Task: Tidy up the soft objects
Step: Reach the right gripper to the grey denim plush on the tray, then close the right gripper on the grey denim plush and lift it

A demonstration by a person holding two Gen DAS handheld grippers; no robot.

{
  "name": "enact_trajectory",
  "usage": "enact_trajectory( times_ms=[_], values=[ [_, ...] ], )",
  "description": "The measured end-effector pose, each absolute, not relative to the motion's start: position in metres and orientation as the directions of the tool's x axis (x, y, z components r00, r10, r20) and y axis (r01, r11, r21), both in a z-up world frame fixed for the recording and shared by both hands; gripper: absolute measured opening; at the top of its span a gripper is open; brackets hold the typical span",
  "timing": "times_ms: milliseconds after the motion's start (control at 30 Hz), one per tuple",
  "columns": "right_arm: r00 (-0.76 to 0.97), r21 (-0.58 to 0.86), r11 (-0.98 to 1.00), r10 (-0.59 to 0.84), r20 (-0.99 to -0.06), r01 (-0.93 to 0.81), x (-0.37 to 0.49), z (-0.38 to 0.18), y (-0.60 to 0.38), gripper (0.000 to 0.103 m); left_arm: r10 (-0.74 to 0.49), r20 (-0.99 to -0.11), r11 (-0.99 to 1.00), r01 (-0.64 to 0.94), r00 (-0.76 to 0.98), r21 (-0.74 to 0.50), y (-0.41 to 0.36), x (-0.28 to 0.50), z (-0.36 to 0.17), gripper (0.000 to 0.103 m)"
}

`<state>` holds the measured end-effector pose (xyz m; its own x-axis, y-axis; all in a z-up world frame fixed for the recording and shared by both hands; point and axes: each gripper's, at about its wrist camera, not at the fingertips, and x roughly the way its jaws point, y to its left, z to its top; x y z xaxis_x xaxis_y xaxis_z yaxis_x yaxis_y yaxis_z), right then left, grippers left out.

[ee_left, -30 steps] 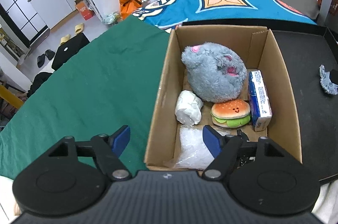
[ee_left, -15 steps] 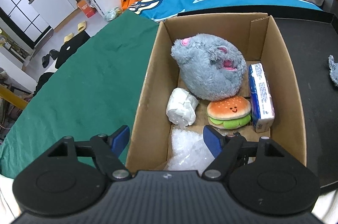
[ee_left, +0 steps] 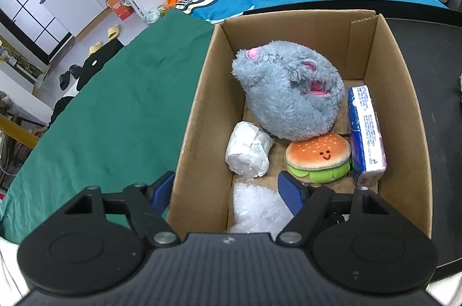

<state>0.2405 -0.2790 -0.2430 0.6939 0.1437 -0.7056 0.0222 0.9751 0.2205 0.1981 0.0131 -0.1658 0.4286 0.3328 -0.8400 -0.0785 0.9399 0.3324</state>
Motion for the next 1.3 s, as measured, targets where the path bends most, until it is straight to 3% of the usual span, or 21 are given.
enact_trajectory(
  times_ms=[133, 400, 1300],
  values=[
    [0.678, 0.239, 0.971, 0.168, -0.716, 0.011, 0.237, -0.238, -0.279, 0.027, 0.33, -0.839, 0.941, -0.076, 0.433, 0.331, 0.012, 0.196, -0.165, 0.075],
    [0.694, 0.231, 0.973, 0.179, -0.698, -0.018, 0.225, -0.223, -0.277, 0.009, 0.323, -0.835, 0.943, -0.074, 0.446, 0.326, 0.014, 0.191, -0.159, 0.075],
    [0.774, 0.228, 0.962, 0.256, -0.579, -0.148, 0.188, -0.158, -0.244, 0.007, 0.267, -0.815, 0.962, -0.093, 0.514, 0.257, 0.044, 0.162, -0.131, 0.075]
  ],
)
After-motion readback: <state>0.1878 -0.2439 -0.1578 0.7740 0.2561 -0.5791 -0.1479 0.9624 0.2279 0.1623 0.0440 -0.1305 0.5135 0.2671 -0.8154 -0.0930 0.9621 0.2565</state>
